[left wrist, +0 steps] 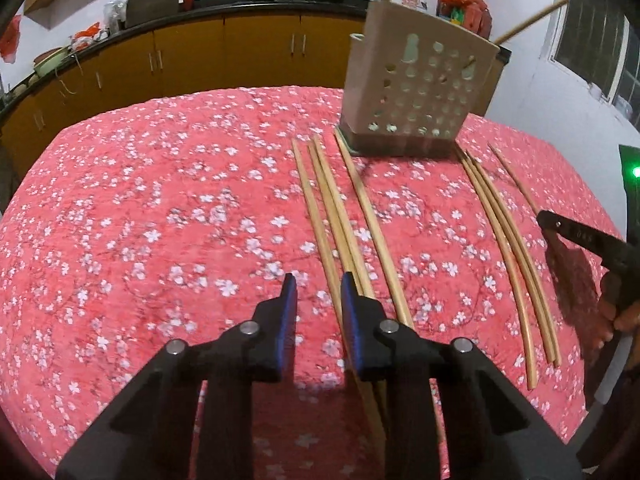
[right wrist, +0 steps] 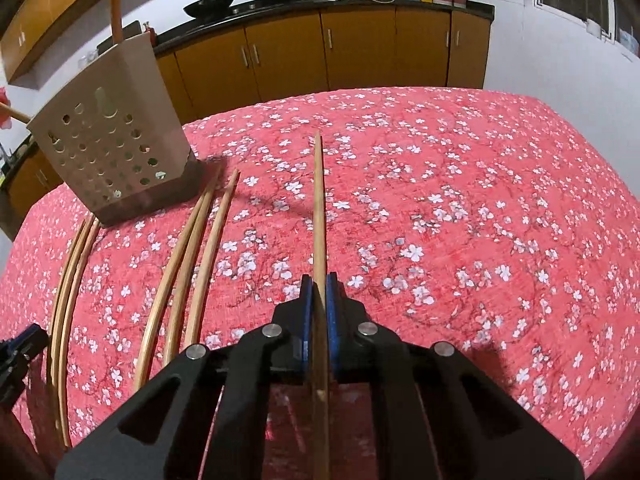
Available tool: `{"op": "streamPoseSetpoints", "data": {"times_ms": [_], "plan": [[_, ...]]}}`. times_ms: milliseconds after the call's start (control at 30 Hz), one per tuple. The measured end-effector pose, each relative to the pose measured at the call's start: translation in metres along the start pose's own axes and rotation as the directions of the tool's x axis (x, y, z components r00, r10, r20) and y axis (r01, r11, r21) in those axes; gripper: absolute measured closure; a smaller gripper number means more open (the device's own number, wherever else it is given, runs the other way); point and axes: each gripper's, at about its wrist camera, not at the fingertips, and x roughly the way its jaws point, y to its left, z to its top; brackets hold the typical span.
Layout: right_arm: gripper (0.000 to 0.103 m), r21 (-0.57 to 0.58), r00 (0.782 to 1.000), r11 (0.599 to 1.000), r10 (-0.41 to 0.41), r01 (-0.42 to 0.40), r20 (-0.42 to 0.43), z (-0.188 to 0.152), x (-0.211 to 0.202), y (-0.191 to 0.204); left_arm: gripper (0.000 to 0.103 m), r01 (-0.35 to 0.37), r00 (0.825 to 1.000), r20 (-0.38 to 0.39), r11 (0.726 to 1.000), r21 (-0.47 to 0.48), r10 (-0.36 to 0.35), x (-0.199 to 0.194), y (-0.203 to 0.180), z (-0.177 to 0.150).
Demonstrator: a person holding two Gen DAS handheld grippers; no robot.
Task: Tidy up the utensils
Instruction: 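Lower the left tool onto another chopstick and close it while the right tool grasps one too, then raise both held chopsticks upright and carry them over the beige holder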
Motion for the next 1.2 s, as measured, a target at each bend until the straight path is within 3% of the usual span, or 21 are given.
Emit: {"op": "streamPoseSetpoints", "data": {"times_ms": [167, 267, 333, 533, 700, 1200], "plan": [[0.095, -0.008, 1.0, 1.0, 0.013, -0.013, -0.004, -0.003, -0.004, 0.001, 0.083, -0.012, 1.0, -0.012, 1.0, 0.02, 0.013, 0.004, -0.007, -0.003], [0.095, -0.024, 1.0, 0.999, 0.03, -0.03, -0.008, -0.006, -0.006, 0.005, 0.093, -0.047, 0.999, -0.01, 0.998, 0.039, 0.048, 0.008, -0.011, -0.002], [0.095, -0.034, 1.0, 0.999, 0.028, -0.028, -0.006, -0.007, -0.006, 0.007, 0.094, -0.063, 0.998, -0.009, 0.997, 0.038, 0.063, 0.011, -0.008, 0.002], [0.095, -0.033, 0.999, 0.999, 0.044, -0.044, 0.002, -0.005, -0.003, 0.009, 0.095, -0.126, 0.992, -0.008, 0.991, -0.049, 0.125, 0.026, 0.023, 0.026], [0.095, -0.02, 0.998, 0.998, 0.055, -0.055, 0.0, 0.0, 0.003, 0.009, 0.095, -0.102, 0.995, 0.003, 0.987, -0.124, 0.103, 0.031, 0.043, 0.034], [0.095, -0.028, 0.999, 0.998, 0.047, -0.047, 0.001, 0.0, 0.003, 0.01, 0.09, -0.082, 0.996, 0.008, 0.987, -0.138, 0.084, 0.022, 0.048, 0.028]]}}
